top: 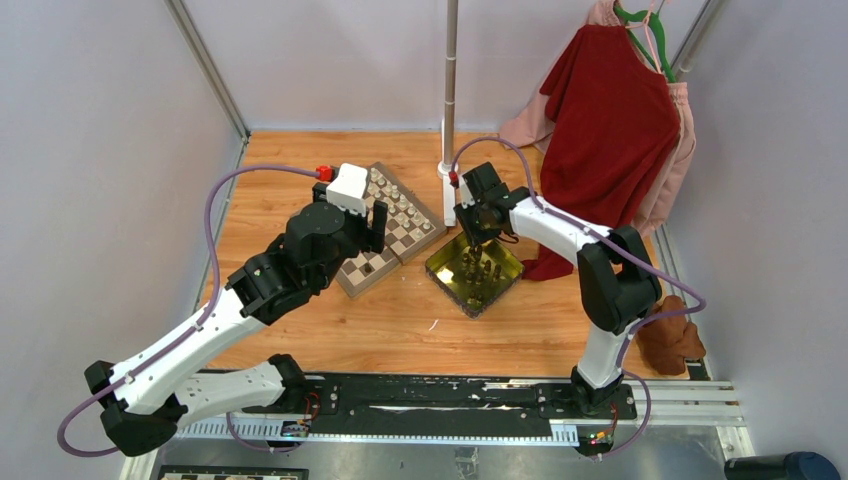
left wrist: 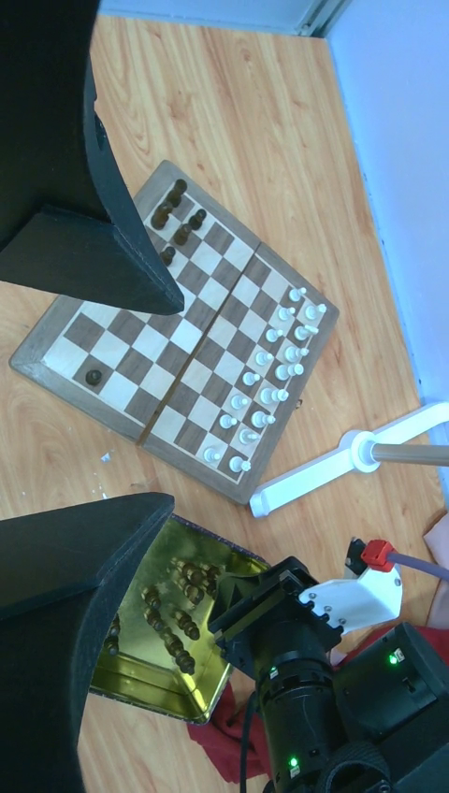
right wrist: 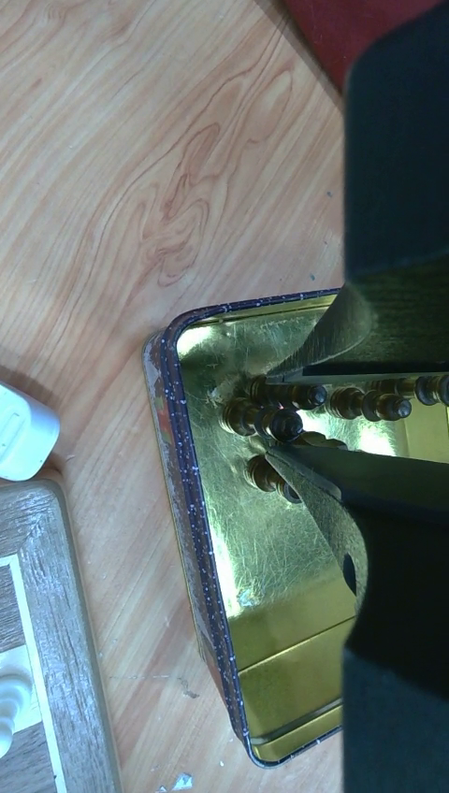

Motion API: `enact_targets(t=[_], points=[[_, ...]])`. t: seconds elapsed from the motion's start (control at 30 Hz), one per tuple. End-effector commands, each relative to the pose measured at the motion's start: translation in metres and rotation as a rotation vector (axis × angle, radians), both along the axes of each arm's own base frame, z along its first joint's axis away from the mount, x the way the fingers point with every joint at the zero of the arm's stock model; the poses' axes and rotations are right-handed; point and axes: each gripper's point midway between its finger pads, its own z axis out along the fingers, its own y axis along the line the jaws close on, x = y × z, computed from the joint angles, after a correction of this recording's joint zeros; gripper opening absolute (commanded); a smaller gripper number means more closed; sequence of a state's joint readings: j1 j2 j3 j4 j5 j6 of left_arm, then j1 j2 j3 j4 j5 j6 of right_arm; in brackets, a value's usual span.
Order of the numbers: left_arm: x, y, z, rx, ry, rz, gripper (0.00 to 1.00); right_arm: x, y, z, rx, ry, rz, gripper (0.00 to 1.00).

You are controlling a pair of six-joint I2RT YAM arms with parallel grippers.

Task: Set up the chess pieces on the board
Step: Pick up the chess piece from the storage box.

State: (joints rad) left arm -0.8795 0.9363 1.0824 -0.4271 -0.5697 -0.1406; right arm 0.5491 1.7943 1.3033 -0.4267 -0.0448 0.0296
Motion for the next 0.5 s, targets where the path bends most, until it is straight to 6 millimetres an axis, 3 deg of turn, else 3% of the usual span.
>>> enact_targets(t=[0.0, 0.33, 0.47], points=[[0.0006, -0.0001, 0.0150, -0.026, -0.031, 0.005, 0.76, -0.0082, -0.0071, -0.0137, -0.015, 0.052, -0.001, 0.33], [-0.0006, 0.0009, 0.0110, -0.030, -0.022, 0.009, 0.75, -0.0123, -0.0063, -0.0193, -0.012, 0.075, 0.006, 0.26], [-0.0008, 0.0007, 0.0089, -0.031, -0.016, 0.010, 0.76, -0.0133, -0.0054, -0.0203, -0.010, 0.080, 0.008, 0.19]])
